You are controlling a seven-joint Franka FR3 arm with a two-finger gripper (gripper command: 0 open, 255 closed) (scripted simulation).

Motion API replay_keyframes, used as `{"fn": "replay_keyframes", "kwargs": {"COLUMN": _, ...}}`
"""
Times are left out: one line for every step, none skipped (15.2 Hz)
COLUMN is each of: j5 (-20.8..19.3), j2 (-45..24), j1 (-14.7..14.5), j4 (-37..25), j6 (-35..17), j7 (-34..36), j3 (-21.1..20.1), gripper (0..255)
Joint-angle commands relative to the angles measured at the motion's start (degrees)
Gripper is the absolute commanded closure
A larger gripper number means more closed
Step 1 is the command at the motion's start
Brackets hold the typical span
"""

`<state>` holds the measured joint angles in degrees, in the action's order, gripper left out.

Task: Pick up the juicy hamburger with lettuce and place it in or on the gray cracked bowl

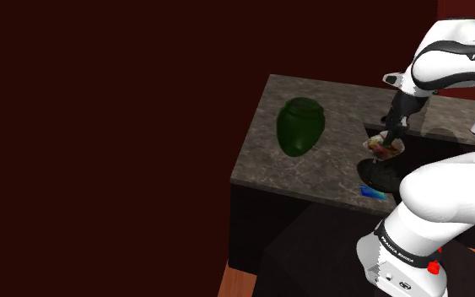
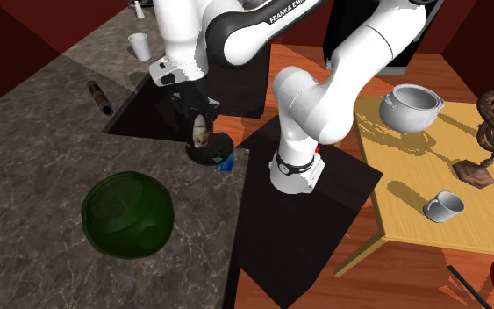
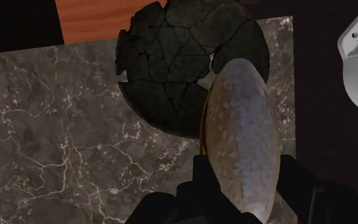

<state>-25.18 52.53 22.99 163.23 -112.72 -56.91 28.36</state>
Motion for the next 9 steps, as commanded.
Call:
{"fn": "replay_keyframes", "kwargs": {"j5": -2.23, "j2": 0.55, "j1": 2.25, "j4": -0.41, "j6": 0.53, "j7": -3.28, "j3": 2.58, "gripper": 255}}
{"fn": "replay_keyframes", "kwargs": {"j5": -3.23, "j2": 0.48, "j1": 3.21, "j4": -0.98, "j6": 0.76, "j7": -4.91, "j3": 3.91, "gripper": 255}}
{"fn": "replay_keyframes", "kwargs": {"j5": -4.33, "j2": 0.28, "j1": 4.18, "j4": -1.72, "j6": 0.97, "j7": -6.72, "j3": 5.44, "gripper": 255}}
{"fn": "replay_keyframes", "kwargs": {"j5": -4.72, "j2": -0.08, "j1": 4.28, "j4": -1.15, "j6": 0.06, "j7": -6.66, "j3": 5.85, "gripper": 255}}
{"fn": "replay_keyframes", "kwargs": {"j5": -5.12, "j2": -0.46, "j1": 4.37, "j4": -0.60, "j6": -0.86, "j7": -6.60, "j3": 6.28, "gripper": 255}}
{"fn": "replay_keyframes", "kwargs": {"j5": -5.53, "j2": -0.88, "j1": 4.46, "j4": -0.07, "j6": -1.80, "j7": -6.53, "j3": 6.71, "gripper": 255}}
{"fn": "replay_keyframes", "kwargs": {"j5": -5.94, "j2": -1.32, "j1": 4.54, "j4": 0.46, "j6": -2.76, "j7": -6.46, "j3": 7.15, "gripper": 255}}
{"fn": "replay_keyframes", "kwargs": {"j5": -6.36, "j2": -1.80, "j1": 4.61, "j4": 0.97, "j6": -3.73, "j7": -6.39, "j3": 7.60, "gripper": 255}}
{"fn": "replay_keyframes", "kwargs": {"j5": -6.78, "j2": -2.31, "j1": 4.68, "j4": 1.47, "j6": -4.72, "j7": -6.31, "j3": 8.06, "gripper": 255}}
